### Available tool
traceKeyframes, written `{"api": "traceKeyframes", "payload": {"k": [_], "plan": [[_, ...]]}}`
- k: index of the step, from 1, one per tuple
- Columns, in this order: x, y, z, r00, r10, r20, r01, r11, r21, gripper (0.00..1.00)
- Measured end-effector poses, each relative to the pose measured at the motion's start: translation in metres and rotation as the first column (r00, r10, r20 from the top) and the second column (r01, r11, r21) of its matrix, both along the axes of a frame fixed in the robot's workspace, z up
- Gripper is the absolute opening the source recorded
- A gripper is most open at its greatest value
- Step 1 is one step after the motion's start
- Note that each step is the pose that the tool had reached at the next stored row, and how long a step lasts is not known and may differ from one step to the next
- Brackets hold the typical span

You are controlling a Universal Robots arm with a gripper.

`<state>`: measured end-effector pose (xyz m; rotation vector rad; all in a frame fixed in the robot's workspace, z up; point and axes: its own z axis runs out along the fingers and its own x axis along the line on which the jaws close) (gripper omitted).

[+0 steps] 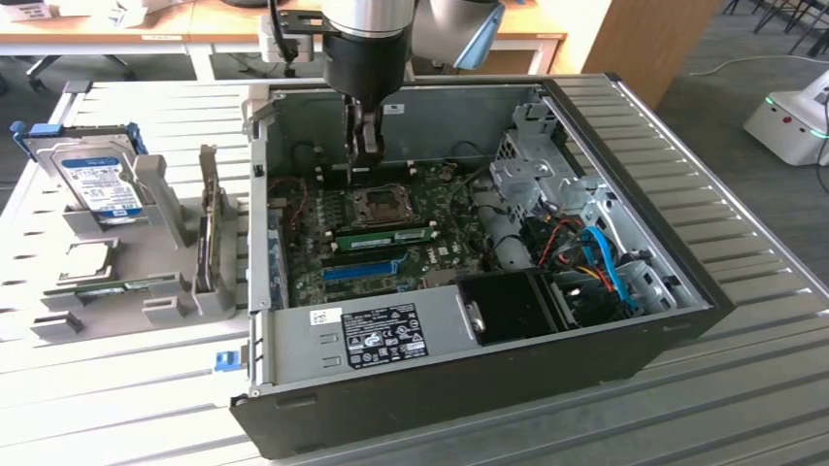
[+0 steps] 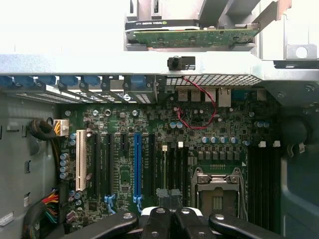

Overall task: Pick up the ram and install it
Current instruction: 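Press down the ram until it locks into place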

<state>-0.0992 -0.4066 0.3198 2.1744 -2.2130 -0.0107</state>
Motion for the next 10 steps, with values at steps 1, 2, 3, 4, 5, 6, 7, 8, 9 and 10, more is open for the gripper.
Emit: {"api": "traceKeyframes", "payload": {"k": [1,2,3,4,5,6,7,8,9,10], "plan": [[0.0000,0.0000,0.0000,1.0000,0.000,0.0000,0.000,1.0000,0.0000,0.11],[0.0000,0.0000,0.0000,1.0000,0.000,0.0000,0.000,1.0000,0.0000,0.11],[0.0000,0.0000,0.0000,1.0000,0.000,0.0000,0.000,1.0000,0.0000,0.11],[0.0000,0.0000,0.0000,1.0000,0.000,0.0000,0.000,1.0000,0.0000,0.11],[0.0000,0.0000,0.0000,1.0000,0.000,0.0000,0.000,1.0000,0.0000,0.11],[0.0000,0.0000,0.0000,1.0000,0.000,0.0000,0.000,1.0000,-0.0001,0.11],[0.0000,0.0000,0.0000,1.0000,0.000,0.0000,0.000,1.0000,-0.0001,0.11],[0.0000,0.0000,0.0000,1.0000,0.000,0.0000,0.000,1.0000,0.0000,0.11],[0.0000,0.0000,0.0000,1.0000,0.000,0.0000,0.000,1.0000,0.0000,0.11],[0.0003,0.0000,0.0000,1.0000,0.000,0.0000,0.000,1.0000,-0.0001,0.11]]}}
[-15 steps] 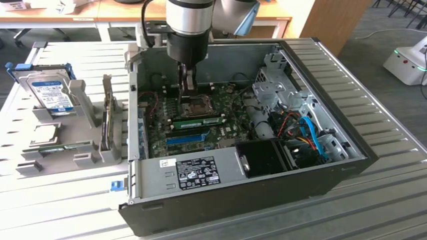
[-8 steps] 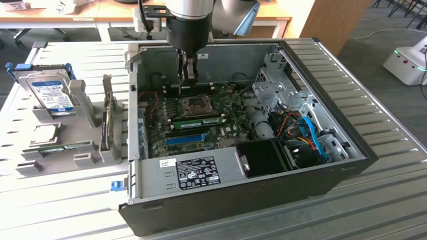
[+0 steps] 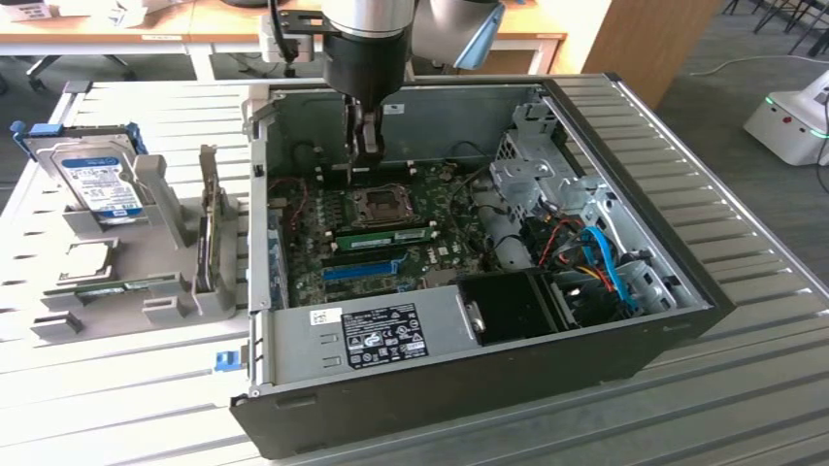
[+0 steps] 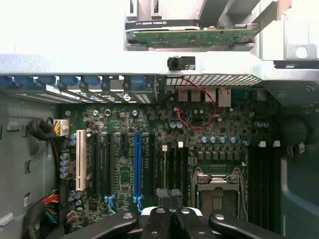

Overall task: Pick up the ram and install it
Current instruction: 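Press down the ram until it locks into place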

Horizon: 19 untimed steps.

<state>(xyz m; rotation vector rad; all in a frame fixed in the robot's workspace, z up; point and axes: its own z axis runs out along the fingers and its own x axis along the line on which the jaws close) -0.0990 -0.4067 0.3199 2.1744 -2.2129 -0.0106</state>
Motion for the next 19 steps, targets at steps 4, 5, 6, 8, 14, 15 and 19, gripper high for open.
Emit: {"api": "traceKeyframes", "payload": {"k": [4,5,6,8,14,15,19], "plan": [[0.004,0.0001,0.0000,1.0000,0.002,0.0001,-0.002,1.0000,0.0006,0.11],[0.006,0.0001,0.0000,1.0000,0.002,0.0000,-0.002,1.0000,0.0007,0.11],[0.007,0.0000,0.0000,1.0000,0.003,0.0000,-0.003,1.0000,0.0008,0.11],[0.011,0.0000,0.0000,1.0000,0.004,0.0000,-0.004,1.0000,0.0011,0.11],[0.023,-0.0005,0.0000,1.0000,0.008,-0.0004,-0.008,1.0000,0.0013,0.11],[0.024,-0.0006,0.0000,1.0000,0.009,-0.0004,-0.009,1.0000,0.0014,0.11],[0.032,-0.0009,0.0000,0.9999,0.011,-0.0011,-0.011,0.9999,0.0014,0.11]]}}
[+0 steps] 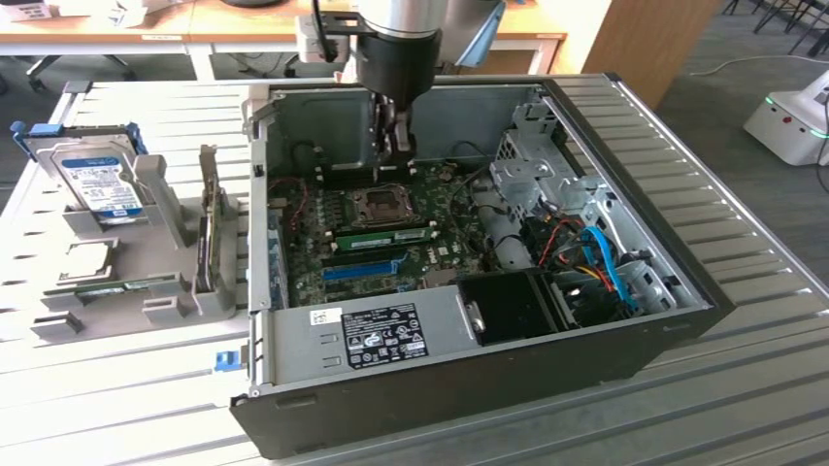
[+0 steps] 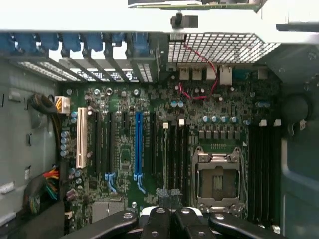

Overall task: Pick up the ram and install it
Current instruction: 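Press down the ram until it locks into place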

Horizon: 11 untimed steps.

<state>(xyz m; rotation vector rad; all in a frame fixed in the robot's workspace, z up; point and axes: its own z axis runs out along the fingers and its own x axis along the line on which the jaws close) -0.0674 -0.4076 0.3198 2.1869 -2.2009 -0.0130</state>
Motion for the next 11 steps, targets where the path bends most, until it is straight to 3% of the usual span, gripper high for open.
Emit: {"api": "traceKeyframes", "payload": {"k": [11], "plan": [[0.014,-0.0005,0.0001,1.0000,0.004,-0.0027,-0.004,1.0000,-0.0001,0.11]]}}
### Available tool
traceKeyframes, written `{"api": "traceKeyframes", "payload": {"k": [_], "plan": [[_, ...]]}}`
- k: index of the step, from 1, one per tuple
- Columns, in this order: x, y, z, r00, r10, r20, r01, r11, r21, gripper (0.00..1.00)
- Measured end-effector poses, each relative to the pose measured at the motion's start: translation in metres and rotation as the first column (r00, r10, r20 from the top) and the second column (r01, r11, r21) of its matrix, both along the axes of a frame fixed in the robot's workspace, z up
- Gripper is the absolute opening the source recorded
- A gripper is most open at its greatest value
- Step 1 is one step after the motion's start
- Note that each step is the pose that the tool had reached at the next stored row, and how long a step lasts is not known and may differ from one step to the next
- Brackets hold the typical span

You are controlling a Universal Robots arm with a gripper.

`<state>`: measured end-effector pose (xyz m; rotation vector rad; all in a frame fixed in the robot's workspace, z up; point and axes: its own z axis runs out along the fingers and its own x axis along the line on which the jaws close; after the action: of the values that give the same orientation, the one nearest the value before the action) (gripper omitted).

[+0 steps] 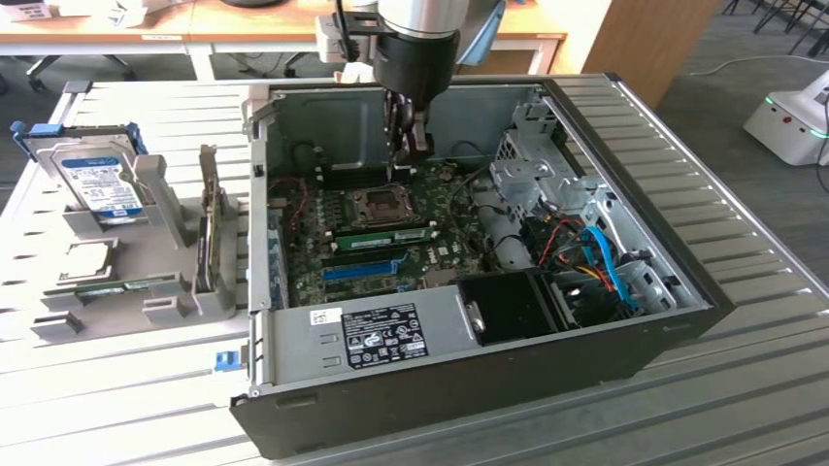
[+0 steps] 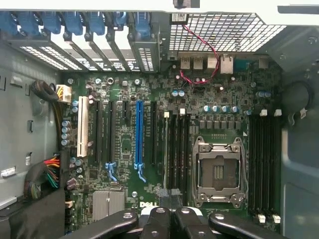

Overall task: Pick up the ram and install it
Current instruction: 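Press down the ram until it locks into place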

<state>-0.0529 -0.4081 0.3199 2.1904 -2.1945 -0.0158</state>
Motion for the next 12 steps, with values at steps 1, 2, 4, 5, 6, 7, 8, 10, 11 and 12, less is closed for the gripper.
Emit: {"api": "traceKeyframes", "payload": {"k": [1,2,4,5,6,7,8,10,11,12], "plan": [[0.0000,0.0000,0.0000,1.0000,0.000,0.0000,0.000,1.0000,0.0000,0.11],[0.0000,0.0000,0.0000,1.0000,0.000,0.0000,0.000,1.0000,0.0000,0.11],[0.0000,0.0000,0.0000,1.0000,0.000,0.0000,0.000,1.0000,0.0000,0.11],[0.0001,0.0000,0.0000,1.0000,0.000,0.0000,0.000,1.0000,0.0000,0.11],[0.0000,0.0000,0.0000,1.0000,0.000,0.0000,0.000,1.0000,0.0000,0.11],[0.0000,0.0000,0.0000,1.0000,0.000,0.0000,0.000,1.0000,0.0000,0.11],[0.0000,0.0000,0.0000,1.0000,0.000,0.0000,0.000,1.0000,0.0000,0.11],[0.0000,0.0000,0.0000,1.0000,0.000,0.0000,0.000,1.0000,0.0000,0.11],[0.0000,0.0000,0.0000,1.0000,0.000,0.0000,0.000,1.0000,0.0000,0.11],[0.0000,0.0000,0.0000,1.0000,0.000,0.0000,0.000,1.0000,0.0000,0.11]]}}
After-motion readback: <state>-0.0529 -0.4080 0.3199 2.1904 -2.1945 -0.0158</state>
